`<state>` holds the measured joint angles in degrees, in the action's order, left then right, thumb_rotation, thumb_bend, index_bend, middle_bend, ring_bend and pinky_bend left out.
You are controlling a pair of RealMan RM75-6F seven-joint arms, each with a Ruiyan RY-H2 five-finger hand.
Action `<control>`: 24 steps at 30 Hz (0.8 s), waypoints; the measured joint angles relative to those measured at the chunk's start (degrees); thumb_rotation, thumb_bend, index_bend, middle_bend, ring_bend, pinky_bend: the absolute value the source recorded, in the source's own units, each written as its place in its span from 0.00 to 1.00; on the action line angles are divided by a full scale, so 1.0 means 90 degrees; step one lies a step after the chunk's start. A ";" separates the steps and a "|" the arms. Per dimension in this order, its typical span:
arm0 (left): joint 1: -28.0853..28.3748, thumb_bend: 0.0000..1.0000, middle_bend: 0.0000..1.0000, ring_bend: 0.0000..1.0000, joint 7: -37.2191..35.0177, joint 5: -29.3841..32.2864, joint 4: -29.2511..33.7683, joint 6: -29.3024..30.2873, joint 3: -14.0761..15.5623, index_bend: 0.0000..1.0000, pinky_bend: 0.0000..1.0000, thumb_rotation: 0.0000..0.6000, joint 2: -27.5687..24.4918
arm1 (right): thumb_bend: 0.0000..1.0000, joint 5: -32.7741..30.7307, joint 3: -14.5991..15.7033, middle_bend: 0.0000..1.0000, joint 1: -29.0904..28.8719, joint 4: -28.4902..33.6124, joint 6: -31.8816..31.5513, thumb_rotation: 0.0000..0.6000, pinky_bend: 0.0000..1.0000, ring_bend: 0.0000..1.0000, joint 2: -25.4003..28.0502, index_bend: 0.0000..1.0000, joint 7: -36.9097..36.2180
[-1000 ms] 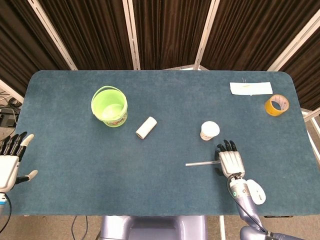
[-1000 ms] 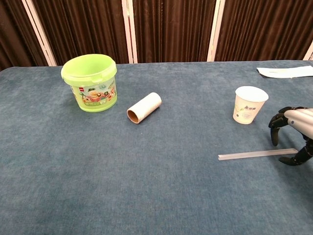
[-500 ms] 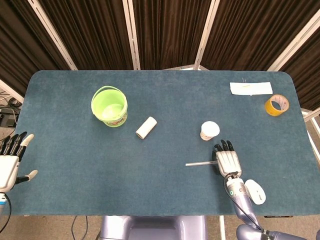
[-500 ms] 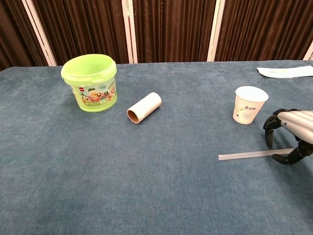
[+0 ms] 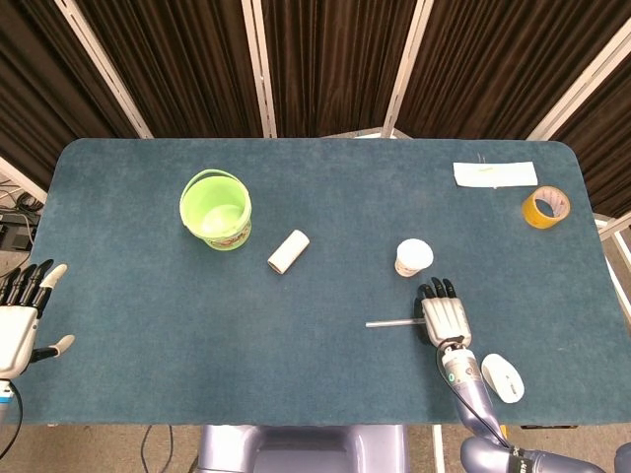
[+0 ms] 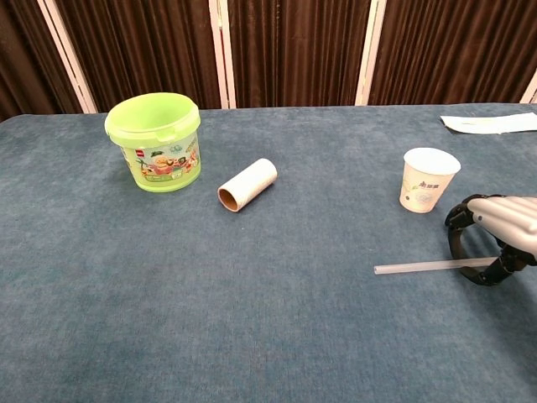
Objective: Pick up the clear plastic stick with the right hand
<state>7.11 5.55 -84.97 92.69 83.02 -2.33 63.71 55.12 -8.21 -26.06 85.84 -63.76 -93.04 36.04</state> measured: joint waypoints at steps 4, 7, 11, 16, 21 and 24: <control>0.0000 0.12 0.00 0.00 0.0005 0.0000 0.0004 0.0002 0.0000 0.00 0.00 1.00 0.0000 | 0.38 -0.0077 0.0000 0.17 -0.0036 -0.0032 0.0021 1.00 0.00 0.00 -0.0041 0.50 -0.0008; 0.0002 0.12 0.00 0.00 0.0003 0.0001 0.0001 0.0000 -0.0001 0.00 0.00 1.00 0.0001 | 0.38 -0.0115 0.0022 0.17 -0.0053 -0.0061 0.0031 1.00 0.00 0.00 -0.0080 0.50 -0.0016; 0.0003 0.12 0.00 0.00 0.0001 0.0001 0.0002 -0.0003 -0.0001 0.00 0.00 1.00 -0.0002 | 0.38 -0.0127 0.0065 0.17 -0.0067 -0.0070 0.0017 1.00 0.00 0.00 -0.0133 0.50 -0.0025; 0.0001 0.12 0.00 0.00 -0.0003 -0.0002 0.0001 -0.0001 0.0001 0.00 0.00 1.00 -0.0003 | 0.39 -0.0093 0.0087 0.17 -0.0089 -0.0016 -0.0020 1.00 0.00 0.00 -0.0183 0.50 -0.0048; 0.0003 0.12 0.00 0.00 -0.0004 0.0001 0.0003 -0.0005 0.0000 0.00 0.00 1.00 -0.0005 | 0.43 -0.0050 0.0111 0.17 -0.0114 0.0002 -0.0074 1.00 0.00 0.00 -0.0258 0.52 -0.0038; 0.0002 0.12 0.00 0.00 -0.0007 -0.0002 0.0001 -0.0003 0.0002 0.00 0.00 1.00 -0.0005 | 0.45 -0.0083 0.0135 0.17 -0.0115 -0.0023 -0.0071 1.00 0.00 0.00 -0.0282 0.54 -0.0017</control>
<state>7.12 5.49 -84.98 92.70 83.00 -2.31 63.66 54.37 -6.99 -27.09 85.63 -64.40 -95.58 35.89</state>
